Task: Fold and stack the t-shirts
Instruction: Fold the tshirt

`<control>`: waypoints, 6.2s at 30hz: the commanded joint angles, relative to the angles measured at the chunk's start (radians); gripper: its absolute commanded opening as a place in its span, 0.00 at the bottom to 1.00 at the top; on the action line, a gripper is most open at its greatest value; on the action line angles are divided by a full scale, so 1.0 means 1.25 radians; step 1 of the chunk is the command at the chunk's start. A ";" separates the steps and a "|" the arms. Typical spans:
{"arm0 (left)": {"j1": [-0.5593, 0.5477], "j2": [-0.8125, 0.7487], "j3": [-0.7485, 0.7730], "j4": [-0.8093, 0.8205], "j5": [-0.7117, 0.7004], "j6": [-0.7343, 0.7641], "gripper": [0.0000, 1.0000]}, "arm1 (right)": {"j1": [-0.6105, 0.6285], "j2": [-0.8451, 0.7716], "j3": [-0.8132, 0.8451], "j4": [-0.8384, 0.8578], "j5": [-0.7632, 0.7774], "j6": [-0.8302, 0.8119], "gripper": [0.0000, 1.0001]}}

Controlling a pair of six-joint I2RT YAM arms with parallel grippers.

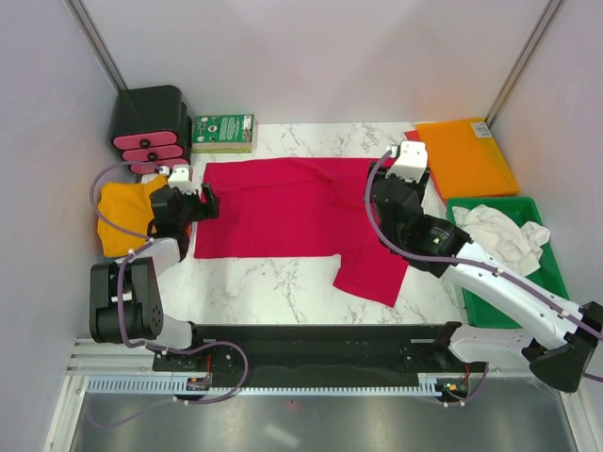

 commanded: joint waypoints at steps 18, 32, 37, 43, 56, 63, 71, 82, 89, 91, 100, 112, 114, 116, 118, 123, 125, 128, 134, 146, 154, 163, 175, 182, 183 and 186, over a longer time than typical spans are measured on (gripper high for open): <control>-0.139 -0.027 -0.349 0.597 -0.005 0.116 0.99 | 0.078 0.069 -0.037 -0.106 0.095 0.195 0.72; -0.125 -0.006 -0.276 0.501 -0.149 0.046 1.00 | 0.084 -0.052 -0.194 -0.138 0.131 0.250 0.72; -0.125 -0.007 -0.276 0.501 -0.150 0.046 1.00 | 0.084 -0.014 -0.222 -0.080 0.127 0.222 0.72; -0.125 -0.008 -0.276 0.501 -0.150 0.046 1.00 | 0.085 0.007 -0.174 -0.125 0.115 0.222 0.72; -0.106 -0.007 -0.273 0.489 -0.102 0.041 1.00 | 0.083 0.072 -0.221 -0.053 0.047 0.196 0.74; -0.319 -0.062 -0.082 0.069 -0.560 0.128 1.00 | 0.083 0.081 -0.229 -0.067 0.039 0.216 0.74; -0.586 -0.001 0.367 -0.785 -0.918 -0.266 1.00 | 0.084 0.086 -0.213 -0.074 0.077 0.183 0.74; -0.663 -0.378 0.138 -0.940 -0.589 -0.717 1.00 | 0.084 0.034 -0.190 -0.106 0.127 0.156 0.75; -0.441 -0.303 0.124 -1.017 -0.511 -0.692 0.99 | 0.084 0.016 -0.208 -0.188 0.092 0.252 0.75; -0.328 -0.274 0.103 -0.977 -0.453 -0.652 0.99 | 0.084 0.002 -0.222 -0.198 0.074 0.272 0.75; -0.238 -0.118 0.202 -0.936 -0.457 -0.584 0.95 | 0.084 0.002 -0.265 -0.203 0.084 0.264 0.75; -0.147 -0.024 0.266 -0.898 -0.442 -0.534 0.70 | 0.085 0.044 -0.277 -0.114 0.050 0.238 0.75; -0.131 -0.024 0.262 -0.908 -0.454 -0.540 0.66 | 0.084 0.049 -0.281 -0.110 0.053 0.237 0.75; -0.118 -0.028 0.256 -0.913 -0.459 -0.548 0.65 | 0.084 0.048 -0.287 -0.103 0.052 0.238 0.75; -0.113 -0.024 0.244 -0.909 -0.457 -0.551 0.65 | 0.083 0.049 -0.296 -0.095 0.045 0.239 0.75; -0.112 0.001 0.223 -0.893 -0.437 -0.541 0.66 | 0.084 0.048 -0.299 -0.092 0.037 0.245 0.75; -0.110 0.020 0.221 -0.889 -0.423 -0.538 0.65 | 0.084 0.043 -0.299 -0.092 0.036 0.247 0.75; -0.110 0.055 0.223 -0.884 -0.397 -0.536 0.63 | 0.085 0.039 -0.302 -0.092 0.036 0.248 0.75; -0.110 0.090 0.221 -0.870 -0.388 -0.536 0.59 | 0.084 0.037 -0.310 -0.096 0.025 0.270 0.75; -0.103 0.085 0.223 -0.871 -0.413 -0.530 0.35 | 0.085 0.045 -0.316 -0.101 0.006 0.287 0.75; -0.105 0.052 0.222 -0.888 -0.419 -0.536 0.53 | 0.084 0.037 -0.321 -0.101 0.002 0.288 0.75; -0.099 -0.001 0.223 -0.910 -0.462 -0.547 0.64 | 0.085 0.057 -0.321 -0.098 -0.032 0.308 0.75; -0.049 0.102 0.269 -0.898 -0.464 -0.553 0.54 | 0.084 0.011 -0.354 -0.103 -0.029 0.305 0.75; -0.048 0.124 0.249 -0.881 -0.459 -0.547 0.43 | 0.084 0.028 -0.351 -0.102 -0.029 0.312 0.75; -0.048 0.128 0.251 -0.879 -0.457 -0.543 0.41 | 0.084 0.029 -0.350 -0.103 -0.029 0.312 0.75; -0.049 0.139 0.253 -0.878 -0.451 -0.542 0.33 | 0.084 0.032 -0.347 -0.103 -0.030 0.312 0.75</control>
